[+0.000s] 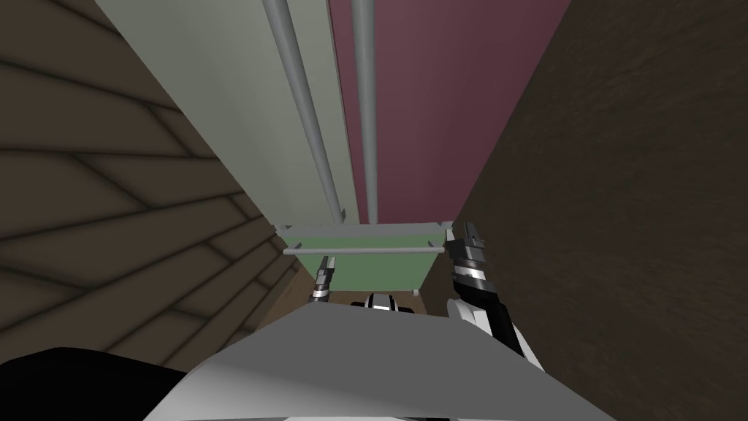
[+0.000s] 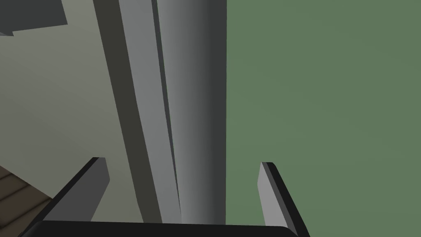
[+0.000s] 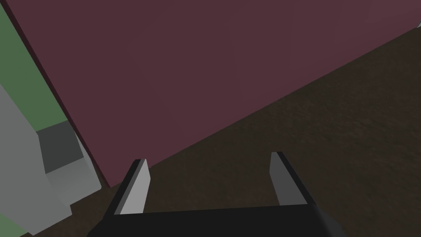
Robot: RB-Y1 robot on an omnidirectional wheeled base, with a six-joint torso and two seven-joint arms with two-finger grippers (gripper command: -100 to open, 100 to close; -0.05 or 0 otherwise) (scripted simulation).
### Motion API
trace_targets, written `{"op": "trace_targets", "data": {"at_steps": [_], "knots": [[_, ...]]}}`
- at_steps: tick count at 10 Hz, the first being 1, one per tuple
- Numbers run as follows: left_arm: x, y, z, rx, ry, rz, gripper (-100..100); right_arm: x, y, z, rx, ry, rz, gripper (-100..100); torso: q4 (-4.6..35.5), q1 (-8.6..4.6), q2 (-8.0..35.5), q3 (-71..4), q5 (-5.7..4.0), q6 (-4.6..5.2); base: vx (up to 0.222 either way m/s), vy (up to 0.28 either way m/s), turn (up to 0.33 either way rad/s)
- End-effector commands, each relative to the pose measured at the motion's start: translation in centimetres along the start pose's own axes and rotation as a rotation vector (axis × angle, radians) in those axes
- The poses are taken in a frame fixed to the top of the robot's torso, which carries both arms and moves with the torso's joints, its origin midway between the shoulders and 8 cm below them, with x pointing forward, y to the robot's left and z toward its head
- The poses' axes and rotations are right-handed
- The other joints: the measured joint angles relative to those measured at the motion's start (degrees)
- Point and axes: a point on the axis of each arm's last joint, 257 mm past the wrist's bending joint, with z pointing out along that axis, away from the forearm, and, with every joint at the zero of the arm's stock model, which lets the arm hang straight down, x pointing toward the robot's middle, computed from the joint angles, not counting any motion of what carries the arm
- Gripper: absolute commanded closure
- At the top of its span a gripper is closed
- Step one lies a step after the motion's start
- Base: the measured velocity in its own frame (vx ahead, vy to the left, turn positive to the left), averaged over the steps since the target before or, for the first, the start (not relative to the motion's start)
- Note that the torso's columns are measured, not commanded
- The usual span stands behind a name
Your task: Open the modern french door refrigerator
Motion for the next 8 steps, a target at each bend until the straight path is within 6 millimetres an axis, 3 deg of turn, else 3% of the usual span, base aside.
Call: {"op": "trace_targets", "data": {"at_steps": [1,5,8], "knots": [[-0.3,0.7,-0.7,-0.011,-0.003,0.003,-100,0.0,0.0,0.0,0.0,0.0,0.0,0,0.0,0.03,0.1,0.0,0.01,0.01,0.032,-0.014,0.001],[-0.7,1.2,-1.3,-0.022,-0.004,0.01,-100,0.0,0.0,0.0,0.0,0.0,0.0,0,0.0,0.0,0.0,0.0,0.0,0.01,0.04,-0.013,0.003],[-1.4,1.5,1.4,-0.021,-0.001,0.01,-100,0.0,0.0,0.0,0.0,0.0,0.0,0,0.0,-0.05,0.1,0.1,-0.01,0.0,-0.018,-0.024,0.009]]}}
